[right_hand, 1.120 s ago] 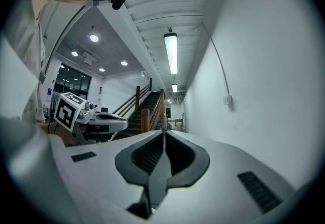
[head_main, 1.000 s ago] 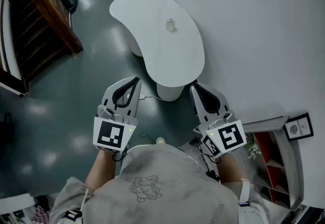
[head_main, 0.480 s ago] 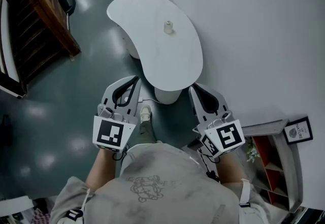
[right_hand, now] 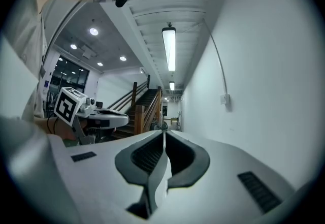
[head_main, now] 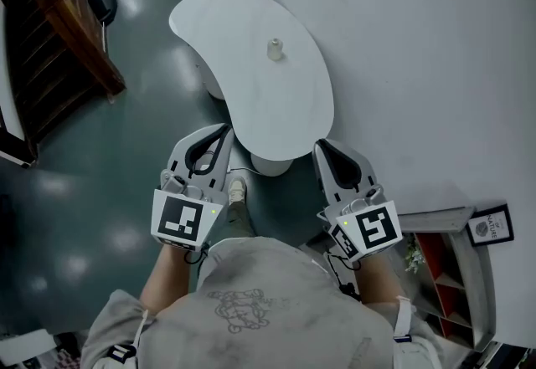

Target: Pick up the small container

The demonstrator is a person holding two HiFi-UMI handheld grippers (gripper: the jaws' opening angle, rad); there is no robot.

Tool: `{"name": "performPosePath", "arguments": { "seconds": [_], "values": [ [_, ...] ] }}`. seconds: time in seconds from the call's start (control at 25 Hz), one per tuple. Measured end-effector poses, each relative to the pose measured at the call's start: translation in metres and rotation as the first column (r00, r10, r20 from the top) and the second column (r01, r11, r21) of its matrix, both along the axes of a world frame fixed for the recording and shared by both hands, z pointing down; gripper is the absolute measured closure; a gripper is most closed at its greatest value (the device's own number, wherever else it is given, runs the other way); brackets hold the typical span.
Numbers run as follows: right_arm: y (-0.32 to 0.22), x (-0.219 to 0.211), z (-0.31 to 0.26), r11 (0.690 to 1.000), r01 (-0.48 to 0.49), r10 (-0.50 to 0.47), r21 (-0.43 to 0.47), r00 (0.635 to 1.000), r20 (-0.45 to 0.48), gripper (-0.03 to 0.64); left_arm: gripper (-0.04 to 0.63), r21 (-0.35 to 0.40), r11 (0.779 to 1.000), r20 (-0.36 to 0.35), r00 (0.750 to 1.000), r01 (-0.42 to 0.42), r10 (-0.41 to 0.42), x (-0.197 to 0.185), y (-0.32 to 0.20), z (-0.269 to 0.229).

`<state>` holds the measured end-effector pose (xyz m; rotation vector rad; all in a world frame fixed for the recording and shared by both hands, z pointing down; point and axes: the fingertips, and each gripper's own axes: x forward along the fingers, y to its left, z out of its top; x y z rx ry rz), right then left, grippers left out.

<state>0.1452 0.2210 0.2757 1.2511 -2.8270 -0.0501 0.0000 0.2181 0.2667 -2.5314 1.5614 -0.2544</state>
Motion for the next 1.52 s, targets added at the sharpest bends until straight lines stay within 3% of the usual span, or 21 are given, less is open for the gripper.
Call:
{"name": "performPosePath", "arguments": {
  "seconds": [1.08, 1.52],
  "values": [
    [-0.232, -0.093, -0.003, 0.989, -0.139, 0.137, -0.044, 0.989, -0.048, 0.581, 0.577, -0.055, 0.987, 0.003, 0.989, -0.148, 0.149, -0.087, -0.243, 0.006],
    [-0.284, -0.102, -0.004, 0.981, -0.187, 0.184, -0.043, 0.980, -0.081, 0.581, 0.577, -0.058, 0.977, -0.012, 0.979, -0.204, 0.204, -0.095, -0.304, 0.007]
  ]
}}
